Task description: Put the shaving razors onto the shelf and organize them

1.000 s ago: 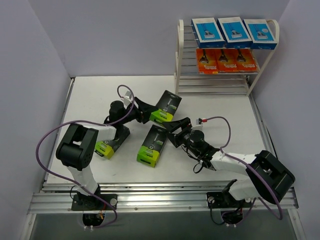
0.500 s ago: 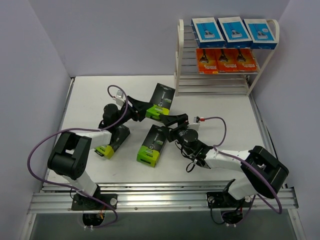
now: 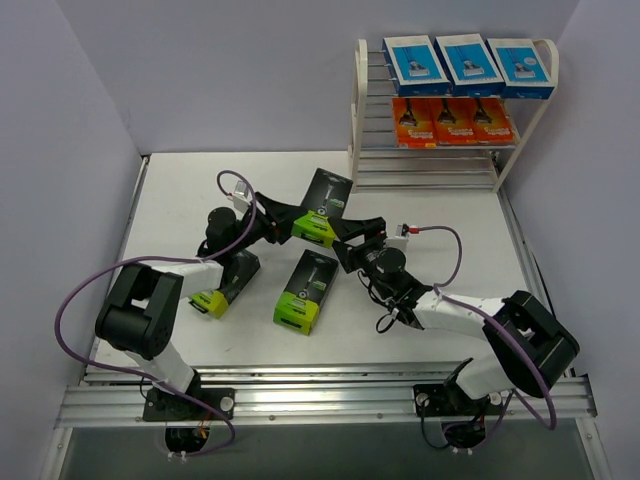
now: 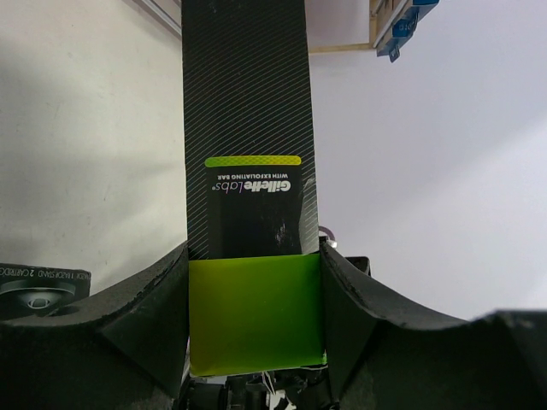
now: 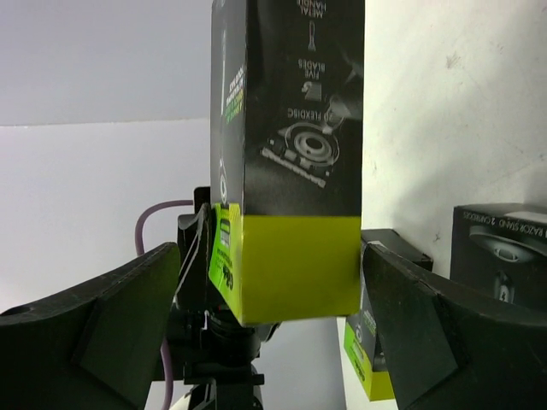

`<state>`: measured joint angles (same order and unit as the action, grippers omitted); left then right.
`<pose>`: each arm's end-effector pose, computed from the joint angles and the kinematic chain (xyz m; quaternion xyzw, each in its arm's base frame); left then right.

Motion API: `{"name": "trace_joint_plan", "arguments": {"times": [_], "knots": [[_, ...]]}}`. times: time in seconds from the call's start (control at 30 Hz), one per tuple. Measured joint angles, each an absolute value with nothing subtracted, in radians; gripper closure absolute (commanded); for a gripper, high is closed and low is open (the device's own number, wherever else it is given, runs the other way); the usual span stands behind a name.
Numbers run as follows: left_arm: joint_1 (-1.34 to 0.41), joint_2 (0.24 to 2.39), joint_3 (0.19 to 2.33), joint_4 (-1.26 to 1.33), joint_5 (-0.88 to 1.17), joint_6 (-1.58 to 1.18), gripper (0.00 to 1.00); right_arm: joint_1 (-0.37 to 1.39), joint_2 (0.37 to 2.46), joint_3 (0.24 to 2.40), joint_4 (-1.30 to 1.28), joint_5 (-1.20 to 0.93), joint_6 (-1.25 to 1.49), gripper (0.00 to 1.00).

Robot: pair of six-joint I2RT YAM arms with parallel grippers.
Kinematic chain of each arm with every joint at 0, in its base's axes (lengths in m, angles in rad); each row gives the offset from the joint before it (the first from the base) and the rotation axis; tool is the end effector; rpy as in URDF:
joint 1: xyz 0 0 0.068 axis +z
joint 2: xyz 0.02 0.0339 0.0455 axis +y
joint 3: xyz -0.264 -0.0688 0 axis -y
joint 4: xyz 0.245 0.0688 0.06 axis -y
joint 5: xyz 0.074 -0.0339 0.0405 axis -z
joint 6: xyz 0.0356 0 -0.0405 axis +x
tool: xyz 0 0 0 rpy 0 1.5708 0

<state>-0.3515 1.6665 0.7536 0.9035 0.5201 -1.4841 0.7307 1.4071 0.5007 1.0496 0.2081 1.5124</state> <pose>0.3201 -0.1362 0.2181 -0.2156 0.6765 -0.6512 0.2681 0.2157 0.1834 0.2336 0.3207 0.5722 0.6477 0.3877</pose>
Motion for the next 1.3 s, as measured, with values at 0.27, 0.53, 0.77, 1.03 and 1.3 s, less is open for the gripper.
{"name": "trace_joint_plan", "arguments": {"times": [0.27, 0.53, 0.77, 1.03, 1.3], "knots": [[-0.374, 1.666, 0.770, 0.887, 0.543, -1.485, 0.98, 0.673, 1.399, 0.501, 1.045, 0.142, 1.471, 0.29], [-0.385, 1.673, 0.802, 0.882, 0.556, -1.496, 0.98, 0.627, 1.419, 0.496, 1.100, 0.048, 1.437, 0.51], [-0.401, 1.720, 0.834, 0.887, 0.573, -1.509, 0.98, 0.563, 1.438, 0.465, 1.174, -0.054, 1.424, 0.68], [-0.405, 1.748, 0.841, 0.894, 0.611, -1.525, 0.82, 0.524, 1.438, 0.441, 1.195, -0.123, 1.412, 0.97], [-0.411, 1.763, 0.855, 0.903, 0.642, -1.531, 0.38, 0.471, 1.438, 0.432, 1.213, -0.245, 1.396, 1.00]]}}
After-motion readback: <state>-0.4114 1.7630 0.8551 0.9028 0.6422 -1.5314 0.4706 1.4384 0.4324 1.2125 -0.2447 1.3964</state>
